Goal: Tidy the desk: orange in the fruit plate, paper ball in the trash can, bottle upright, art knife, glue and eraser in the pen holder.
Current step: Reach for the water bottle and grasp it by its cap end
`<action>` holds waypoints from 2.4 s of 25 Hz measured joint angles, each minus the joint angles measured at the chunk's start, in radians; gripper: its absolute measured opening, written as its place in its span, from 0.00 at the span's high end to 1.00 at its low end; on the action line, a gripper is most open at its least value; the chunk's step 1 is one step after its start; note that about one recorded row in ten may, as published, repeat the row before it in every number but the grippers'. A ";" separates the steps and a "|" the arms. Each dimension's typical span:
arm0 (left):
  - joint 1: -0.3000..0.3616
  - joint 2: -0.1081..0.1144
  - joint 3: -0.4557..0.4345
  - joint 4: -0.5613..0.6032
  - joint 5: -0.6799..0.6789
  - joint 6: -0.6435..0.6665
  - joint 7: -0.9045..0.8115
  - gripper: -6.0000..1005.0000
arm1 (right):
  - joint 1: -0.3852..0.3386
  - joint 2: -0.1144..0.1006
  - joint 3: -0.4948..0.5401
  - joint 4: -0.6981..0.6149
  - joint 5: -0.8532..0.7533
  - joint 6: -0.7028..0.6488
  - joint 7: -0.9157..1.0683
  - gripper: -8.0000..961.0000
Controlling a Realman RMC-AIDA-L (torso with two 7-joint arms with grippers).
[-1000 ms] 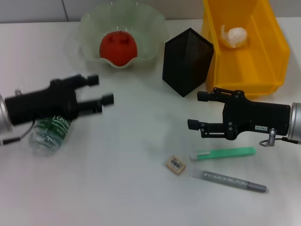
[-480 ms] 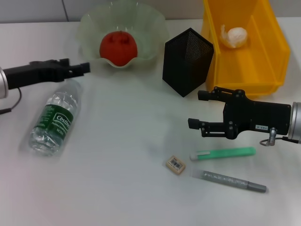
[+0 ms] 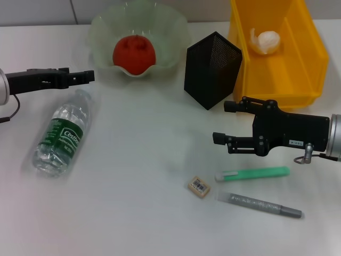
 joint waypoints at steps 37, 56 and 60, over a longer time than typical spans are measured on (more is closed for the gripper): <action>-0.429 -0.014 0.013 0.044 0.885 0.218 -0.765 0.19 | 0.000 0.000 -0.005 -0.017 0.001 -0.005 -0.016 0.14; -0.426 -0.018 0.022 -0.002 0.888 0.174 -0.755 0.25 | -0.006 0.002 -0.001 -0.017 -0.003 -0.009 -0.017 0.14; -0.425 -0.023 0.038 -0.035 0.888 0.137 -0.749 0.26 | -0.006 0.005 -0.004 -0.017 -0.004 -0.009 -0.017 0.14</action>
